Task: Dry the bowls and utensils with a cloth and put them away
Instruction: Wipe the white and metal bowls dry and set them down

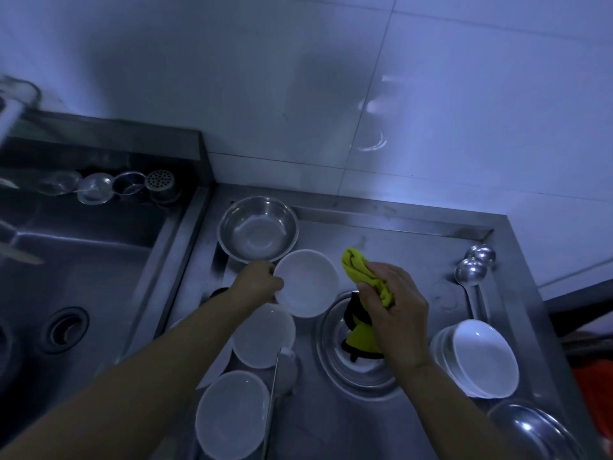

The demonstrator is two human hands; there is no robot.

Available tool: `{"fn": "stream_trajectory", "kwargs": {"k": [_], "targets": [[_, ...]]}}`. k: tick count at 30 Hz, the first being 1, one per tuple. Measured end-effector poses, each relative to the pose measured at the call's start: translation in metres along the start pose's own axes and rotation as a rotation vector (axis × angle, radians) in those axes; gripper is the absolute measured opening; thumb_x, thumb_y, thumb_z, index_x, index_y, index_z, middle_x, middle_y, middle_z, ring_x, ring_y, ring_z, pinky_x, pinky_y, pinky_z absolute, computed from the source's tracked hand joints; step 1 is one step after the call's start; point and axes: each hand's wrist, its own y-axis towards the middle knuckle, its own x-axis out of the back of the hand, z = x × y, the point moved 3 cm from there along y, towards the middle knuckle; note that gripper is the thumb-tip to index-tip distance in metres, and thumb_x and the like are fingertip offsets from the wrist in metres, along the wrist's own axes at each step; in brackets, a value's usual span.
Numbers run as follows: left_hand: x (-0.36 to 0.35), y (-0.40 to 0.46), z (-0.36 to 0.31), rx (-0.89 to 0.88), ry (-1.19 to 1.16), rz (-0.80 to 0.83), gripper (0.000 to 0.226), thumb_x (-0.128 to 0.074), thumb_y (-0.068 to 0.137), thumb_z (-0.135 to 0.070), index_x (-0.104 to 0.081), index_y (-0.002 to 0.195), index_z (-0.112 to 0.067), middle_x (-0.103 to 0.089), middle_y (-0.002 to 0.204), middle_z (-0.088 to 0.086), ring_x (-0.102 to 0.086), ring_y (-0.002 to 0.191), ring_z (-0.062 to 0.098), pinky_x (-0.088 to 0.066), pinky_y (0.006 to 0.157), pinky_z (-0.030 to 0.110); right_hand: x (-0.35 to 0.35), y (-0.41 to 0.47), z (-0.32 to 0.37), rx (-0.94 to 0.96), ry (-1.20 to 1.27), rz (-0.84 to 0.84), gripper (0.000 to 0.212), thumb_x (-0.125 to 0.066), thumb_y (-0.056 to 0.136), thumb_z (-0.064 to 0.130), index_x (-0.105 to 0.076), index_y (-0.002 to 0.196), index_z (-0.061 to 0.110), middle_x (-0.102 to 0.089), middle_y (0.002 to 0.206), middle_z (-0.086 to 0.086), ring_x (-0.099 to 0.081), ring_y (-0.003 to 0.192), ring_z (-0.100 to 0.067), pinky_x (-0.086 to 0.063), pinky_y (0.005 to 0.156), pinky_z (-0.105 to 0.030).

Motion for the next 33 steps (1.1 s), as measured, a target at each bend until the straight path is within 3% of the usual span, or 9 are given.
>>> {"fn": "stream_trajectory", "kwargs": {"k": [2, 7, 10, 13, 17, 20, 25, 29, 33], "targets": [[0.008, -0.022, 0.0, 0.016, -0.159, 0.071, 0.03, -0.051, 0.081, 0.008, -0.06, 0.109, 0.005, -0.062, 0.102, 0.018, -0.061, 0.093, 0.03, -0.057, 0.067, 0.033, 0.0, -0.009, 0.014, -0.002, 0.003, 0.006, 0.031, -0.06, 0.082, 0.033, -0.069, 0.106, 0.015, -0.064, 0.103, 0.001, -0.058, 0.097, -0.008, -0.039, 0.09, -0.006], [0.049, -0.103, 0.009, 0.022, -0.304, 0.158, 0.022, -0.06, 0.082, 0.005, -0.061, 0.101, -0.004, -0.065, 0.102, 0.011, -0.064, 0.09, 0.02, -0.058, 0.066, 0.022, -0.003, -0.038, 0.058, 0.0, 0.028, -0.017, 0.026, -0.067, 0.08, 0.023, -0.069, 0.104, 0.013, -0.065, 0.102, -0.002, -0.059, 0.096, -0.01, -0.04, 0.088, -0.008], [0.071, -0.151, 0.03, -0.057, -0.171, 0.137, 0.034, -0.07, 0.077, -0.003, -0.057, 0.107, -0.009, -0.064, 0.104, 0.01, -0.064, 0.091, 0.02, -0.055, 0.066, 0.024, -0.007, -0.062, 0.088, 0.035, 0.049, -0.035, 0.032, -0.061, 0.081, 0.032, -0.069, 0.104, 0.011, -0.065, 0.101, -0.001, -0.058, 0.095, -0.007, -0.042, 0.088, -0.009], [0.088, -0.192, 0.053, -0.175, 0.107, 0.024, 0.045, -0.08, 0.065, -0.019, -0.054, 0.102, -0.02, -0.063, 0.099, -0.002, -0.062, 0.091, 0.014, -0.052, 0.069, 0.026, -0.01, -0.087, 0.117, 0.066, 0.045, -0.062, 0.033, -0.06, 0.08, 0.03, -0.07, 0.1, 0.006, -0.065, 0.098, 0.0, -0.058, 0.09, -0.004, -0.039, 0.086, -0.005], [0.095, -0.235, 0.082, -0.334, 0.398, -0.083, 0.047, -0.08, 0.064, -0.03, -0.048, 0.098, -0.025, -0.056, 0.097, -0.011, -0.054, 0.087, 0.002, -0.045, 0.066, 0.019, -0.014, -0.118, 0.143, 0.077, 0.027, -0.072, 0.033, -0.059, 0.079, 0.029, -0.07, 0.098, 0.005, -0.066, 0.093, 0.002, -0.056, 0.087, -0.003, -0.037, 0.083, -0.003], [0.101, -0.262, 0.101, -0.394, 0.495, -0.133, 0.049, -0.08, 0.062, -0.037, -0.047, 0.097, -0.027, -0.055, 0.097, -0.012, -0.054, 0.08, 0.002, -0.049, 0.067, 0.024, -0.017, -0.143, 0.158, 0.095, 0.043, -0.062, 0.033, -0.06, 0.08, 0.029, -0.07, 0.101, 0.005, -0.066, 0.094, 0.001, -0.057, 0.09, -0.006, -0.04, 0.085, -0.007], [0.111, -0.292, 0.114, -0.484, 0.527, -0.171, 0.05, -0.08, 0.063, -0.04, -0.05, 0.1, -0.026, -0.055, 0.1, -0.012, -0.055, 0.08, 0.003, -0.054, 0.07, 0.029, -0.023, -0.181, 0.176, 0.082, 0.089, -0.02, 0.031, -0.06, 0.083, 0.033, -0.067, 0.108, 0.015, -0.067, 0.102, -0.001, -0.061, 0.097, -0.017, -0.047, 0.09, -0.023], [0.12, -0.309, 0.115, -0.525, 0.513, -0.171, 0.05, -0.08, 0.061, -0.043, -0.048, 0.097, -0.03, -0.055, 0.098, -0.016, -0.056, 0.08, 0.003, -0.052, 0.068, 0.025, -0.024, -0.199, 0.193, 0.118, 0.045, -0.055, 0.033, -0.06, 0.083, 0.033, -0.066, 0.109, 0.015, -0.066, 0.103, -0.003, -0.055, 0.099, -0.006, -0.039, 0.091, -0.009], [0.127, -0.32, 0.108, -0.501, 0.321, -0.186, 0.045, -0.081, 0.063, -0.036, -0.049, 0.094, -0.029, -0.057, 0.097, -0.014, -0.057, 0.088, 0.004, -0.053, 0.068, 0.024, -0.023, -0.211, 0.211, 0.188, 0.004, -0.126, 0.036, -0.061, 0.084, 0.032, -0.065, 0.112, 0.01, -0.065, 0.108, -0.009, -0.051, 0.104, 0.0, -0.035, 0.096, -0.007]]}}
